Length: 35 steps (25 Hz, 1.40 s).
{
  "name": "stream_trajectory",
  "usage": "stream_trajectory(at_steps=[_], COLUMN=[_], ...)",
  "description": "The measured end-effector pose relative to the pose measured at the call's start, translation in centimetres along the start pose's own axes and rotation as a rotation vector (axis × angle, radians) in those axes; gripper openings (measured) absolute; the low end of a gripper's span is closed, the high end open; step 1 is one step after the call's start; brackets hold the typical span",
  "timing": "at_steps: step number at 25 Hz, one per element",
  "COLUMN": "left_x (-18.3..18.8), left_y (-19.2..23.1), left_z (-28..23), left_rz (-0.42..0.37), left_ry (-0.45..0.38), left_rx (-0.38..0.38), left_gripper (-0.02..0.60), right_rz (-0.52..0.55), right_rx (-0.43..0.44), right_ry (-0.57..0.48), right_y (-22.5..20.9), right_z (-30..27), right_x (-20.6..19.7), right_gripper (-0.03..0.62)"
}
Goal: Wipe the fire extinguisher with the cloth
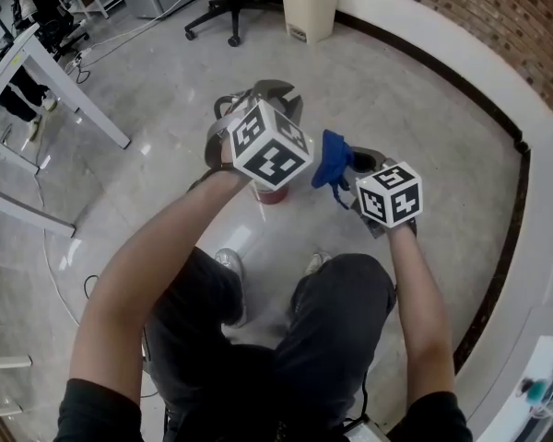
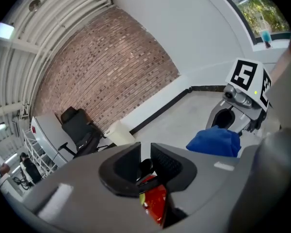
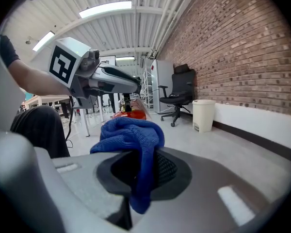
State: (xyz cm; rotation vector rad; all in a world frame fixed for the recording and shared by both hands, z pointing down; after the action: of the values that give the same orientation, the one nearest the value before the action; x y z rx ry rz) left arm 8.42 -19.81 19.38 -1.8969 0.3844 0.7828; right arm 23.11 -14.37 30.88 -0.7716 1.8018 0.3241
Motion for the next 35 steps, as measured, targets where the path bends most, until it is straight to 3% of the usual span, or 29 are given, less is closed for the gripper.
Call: stream_trajectory(at_steps=[4, 12, 19, 35], left_x=[0.2, -1.2, -3.3, -7.8], left_y=[0.4, 0.0, 0.3, 2.8], left_z=[1.0, 4.8, 8.8, 15.3], left_rz=[0.04, 0.013, 0.065, 0.248], left_ry=[0.005, -0.03, -0.01, 0.057], left_rx=[-0.013, -0.067, -0.113, -0.043], left_gripper=[0.063, 0.061, 0.061, 0.005], right_rz=[0.015, 0.055, 0.089, 0.137], right_rx=[0.011, 0.033, 0.059, 0.122], right_ry=[-0.002, 0.001, 0.014, 0.035], right_y=[0.4, 1.9, 4.8, 12.3], right_z=[-0.2, -1.5, -3.0, -4.3], right_x=[0.7, 2.8, 4.5, 5.0], right_gripper=[0.048, 0.048, 0.048, 0.048])
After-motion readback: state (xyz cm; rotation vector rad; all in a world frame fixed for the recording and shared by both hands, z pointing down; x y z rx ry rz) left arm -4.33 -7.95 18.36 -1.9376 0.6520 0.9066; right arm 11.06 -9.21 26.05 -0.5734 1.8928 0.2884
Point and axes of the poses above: the fingertips, and each gripper's own axes: z backward along the fingers, y to its left, x out of its top, the point moved 8 cm from there along z, backward along the fingers, and after that the axes turned 12 degrees about x, right-handed, at the moved point
